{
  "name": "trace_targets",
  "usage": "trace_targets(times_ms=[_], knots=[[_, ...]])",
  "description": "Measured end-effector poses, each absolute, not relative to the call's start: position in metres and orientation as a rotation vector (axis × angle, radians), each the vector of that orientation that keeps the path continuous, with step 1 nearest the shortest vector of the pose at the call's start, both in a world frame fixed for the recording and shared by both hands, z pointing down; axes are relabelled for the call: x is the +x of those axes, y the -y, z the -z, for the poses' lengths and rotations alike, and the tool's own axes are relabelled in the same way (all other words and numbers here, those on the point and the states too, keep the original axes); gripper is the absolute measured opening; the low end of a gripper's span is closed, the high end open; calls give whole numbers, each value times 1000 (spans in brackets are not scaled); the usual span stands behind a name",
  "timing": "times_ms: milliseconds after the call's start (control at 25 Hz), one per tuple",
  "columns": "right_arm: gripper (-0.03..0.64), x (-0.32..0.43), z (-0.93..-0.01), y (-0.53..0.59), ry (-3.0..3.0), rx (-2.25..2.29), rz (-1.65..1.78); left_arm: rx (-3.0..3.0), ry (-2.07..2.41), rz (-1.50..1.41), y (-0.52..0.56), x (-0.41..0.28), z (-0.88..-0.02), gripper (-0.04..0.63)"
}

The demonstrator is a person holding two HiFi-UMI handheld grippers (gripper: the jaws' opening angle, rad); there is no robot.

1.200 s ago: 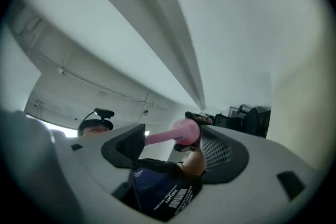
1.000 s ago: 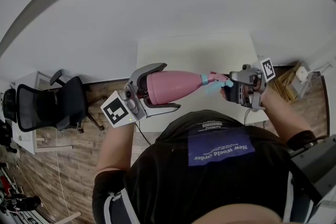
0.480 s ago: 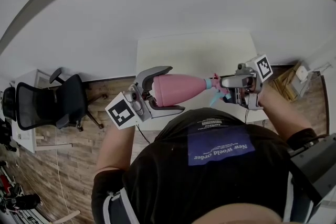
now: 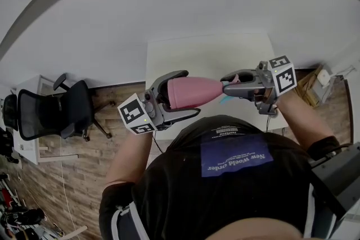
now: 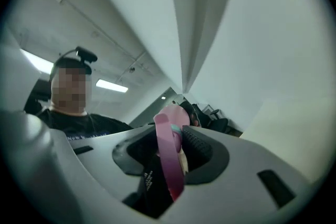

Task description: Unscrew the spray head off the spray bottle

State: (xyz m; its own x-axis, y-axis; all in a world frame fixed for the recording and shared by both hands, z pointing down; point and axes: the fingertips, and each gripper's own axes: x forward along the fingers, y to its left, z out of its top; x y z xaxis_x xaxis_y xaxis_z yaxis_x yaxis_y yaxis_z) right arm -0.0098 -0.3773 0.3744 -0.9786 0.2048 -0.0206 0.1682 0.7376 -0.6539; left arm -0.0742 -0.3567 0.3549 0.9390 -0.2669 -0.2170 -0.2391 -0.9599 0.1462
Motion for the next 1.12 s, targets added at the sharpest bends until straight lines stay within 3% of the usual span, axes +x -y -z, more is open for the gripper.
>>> trace_targets(times_ms=[240, 480, 840, 1120], knots=[[129, -12, -356, 375, 2980, -165, -313, 2592, 342, 543, 375, -80, -360, 479], [129, -11, -347, 364, 2937, -151, 194, 2404, 274, 630, 379, -80, -362, 479], [131, -15, -341, 364, 2913, -80, 354, 2327, 248, 719, 382, -83, -368, 479], [232, -3, -325, 376, 2955, 45, 289, 2410, 310, 743, 386, -93, -364, 479]])
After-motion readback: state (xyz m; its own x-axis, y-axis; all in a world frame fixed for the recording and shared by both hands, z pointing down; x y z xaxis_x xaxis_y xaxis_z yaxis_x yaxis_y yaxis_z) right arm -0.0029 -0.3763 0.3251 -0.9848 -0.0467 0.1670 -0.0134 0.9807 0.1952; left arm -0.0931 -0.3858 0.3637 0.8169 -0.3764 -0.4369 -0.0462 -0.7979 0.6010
